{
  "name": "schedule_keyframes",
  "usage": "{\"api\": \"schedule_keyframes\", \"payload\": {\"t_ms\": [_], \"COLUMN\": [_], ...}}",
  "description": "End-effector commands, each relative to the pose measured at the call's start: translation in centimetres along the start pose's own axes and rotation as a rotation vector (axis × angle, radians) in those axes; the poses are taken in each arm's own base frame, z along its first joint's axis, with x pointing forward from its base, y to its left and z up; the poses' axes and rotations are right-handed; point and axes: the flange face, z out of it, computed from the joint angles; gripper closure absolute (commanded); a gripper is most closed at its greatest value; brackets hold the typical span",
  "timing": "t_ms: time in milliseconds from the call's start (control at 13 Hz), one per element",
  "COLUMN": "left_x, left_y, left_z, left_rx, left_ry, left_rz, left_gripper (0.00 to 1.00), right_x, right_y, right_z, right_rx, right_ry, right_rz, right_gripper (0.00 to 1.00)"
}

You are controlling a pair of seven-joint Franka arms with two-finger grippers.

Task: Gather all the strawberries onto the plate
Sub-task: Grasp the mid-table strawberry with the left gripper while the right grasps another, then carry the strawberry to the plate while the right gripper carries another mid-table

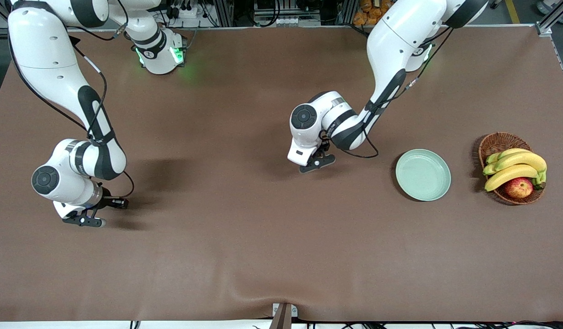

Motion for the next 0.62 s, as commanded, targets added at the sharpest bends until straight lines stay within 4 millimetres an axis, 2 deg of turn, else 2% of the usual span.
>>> {"api": "schedule_keyframes", "payload": {"t_ms": [0,231,308,540], "left_x": [0.4,4.5,5.5,9.8], "left_y": [-0.5,-3.2,-4.4,-9.4], "left_z": [-1.0,-6.9,-8.9,-12.5], "left_rx": [0.000,-0.003,0.008,0.058], "left_ry": [0.030,0.073,0.077,0.040], "left_rz": [-0.011,-0.026,-0.009,0.032], "left_gripper": [1.00,1.00,1.00,1.00], "right_x": [0.4,1.1,1.3,1.5], "right_y": [0.6,-0.5,-1.0,-4.1], "right_z": [-0.4,-2.1,-3.3,-7.2], "right_rx": [0.026,0.030,0.037,0.074], "right_ry": [0.018,0.045,0.063,0.110], "right_rz": [-0.036,-0.053,-0.060,-0.097], "right_gripper": [1.00,1.00,1.00,1.00]}}
